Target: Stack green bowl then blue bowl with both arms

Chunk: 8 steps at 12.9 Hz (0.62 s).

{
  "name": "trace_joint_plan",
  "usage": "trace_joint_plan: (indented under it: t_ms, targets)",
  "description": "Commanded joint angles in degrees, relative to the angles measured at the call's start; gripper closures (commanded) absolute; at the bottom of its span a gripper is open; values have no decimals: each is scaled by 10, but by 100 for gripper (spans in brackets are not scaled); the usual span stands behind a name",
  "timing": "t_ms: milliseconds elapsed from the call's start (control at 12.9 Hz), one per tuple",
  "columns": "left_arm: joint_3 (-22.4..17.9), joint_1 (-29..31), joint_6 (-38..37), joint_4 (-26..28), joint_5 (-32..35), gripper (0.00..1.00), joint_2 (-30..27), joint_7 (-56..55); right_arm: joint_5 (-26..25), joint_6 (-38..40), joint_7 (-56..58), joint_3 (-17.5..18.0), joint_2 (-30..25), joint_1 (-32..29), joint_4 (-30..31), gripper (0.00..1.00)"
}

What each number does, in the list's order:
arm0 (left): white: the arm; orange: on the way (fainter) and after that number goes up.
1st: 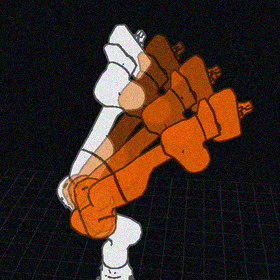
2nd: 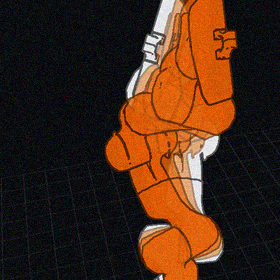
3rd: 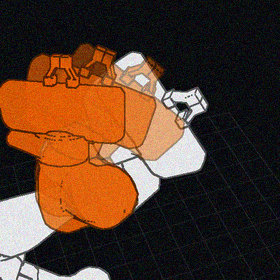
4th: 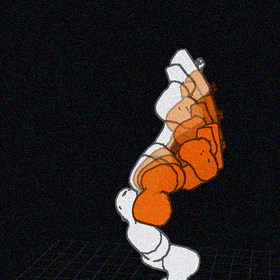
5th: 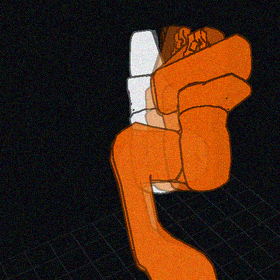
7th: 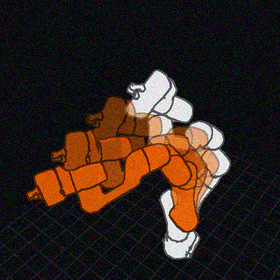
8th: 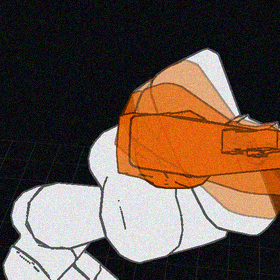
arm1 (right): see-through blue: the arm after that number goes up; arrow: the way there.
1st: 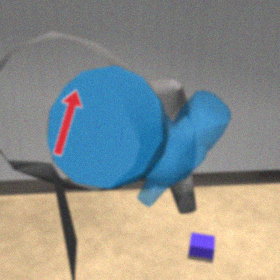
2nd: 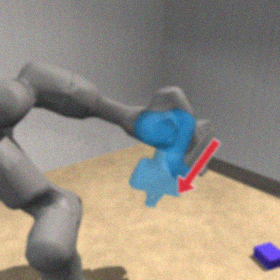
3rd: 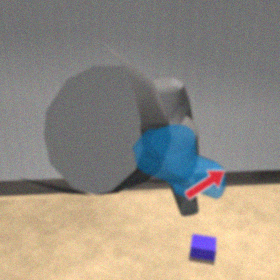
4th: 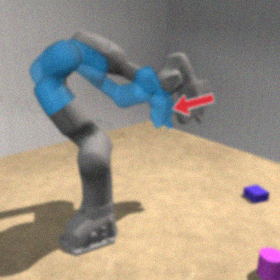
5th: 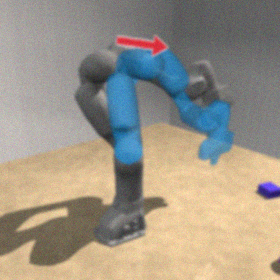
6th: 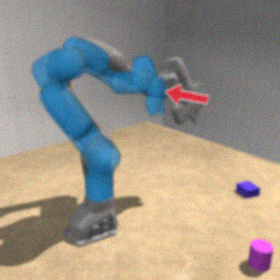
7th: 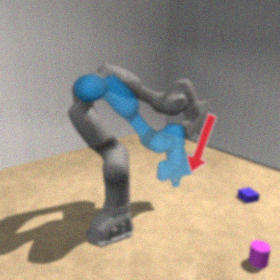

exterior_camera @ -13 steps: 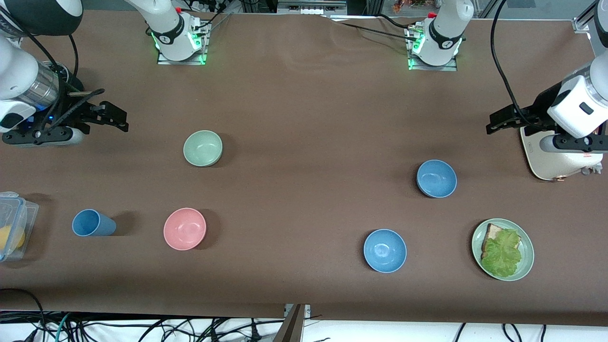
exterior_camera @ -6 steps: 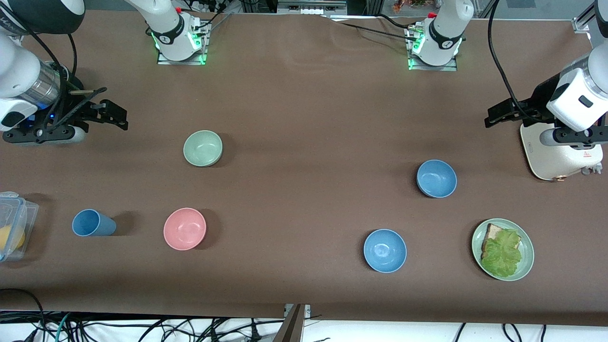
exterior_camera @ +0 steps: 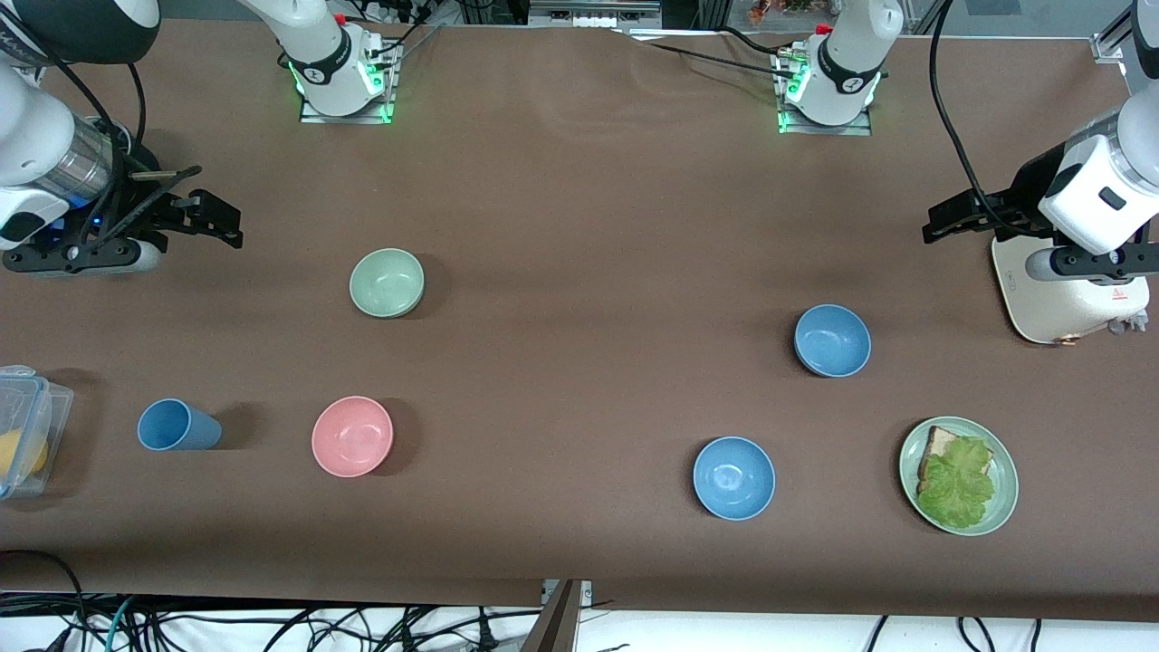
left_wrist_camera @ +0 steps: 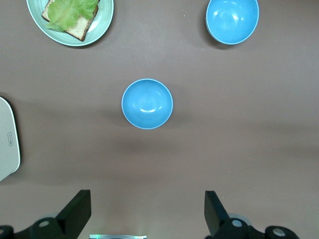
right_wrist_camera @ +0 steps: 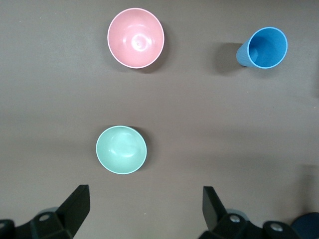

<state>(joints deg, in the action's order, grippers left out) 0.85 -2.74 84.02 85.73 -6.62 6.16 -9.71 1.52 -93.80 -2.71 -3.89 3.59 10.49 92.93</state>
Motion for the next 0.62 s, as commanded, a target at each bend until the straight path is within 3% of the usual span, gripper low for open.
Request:
trace_joint_plan:
  t_ms: [0, 542]
  targets:
    - [2, 0, -8, -5, 16, 0, 3, -4, 0, 16, 3, 5, -5, -7, -9, 0]
    - [2, -1, -8, -5, 16, 0, 3, -4, 0, 14, -3, 11, -2, -7, -5, 0]
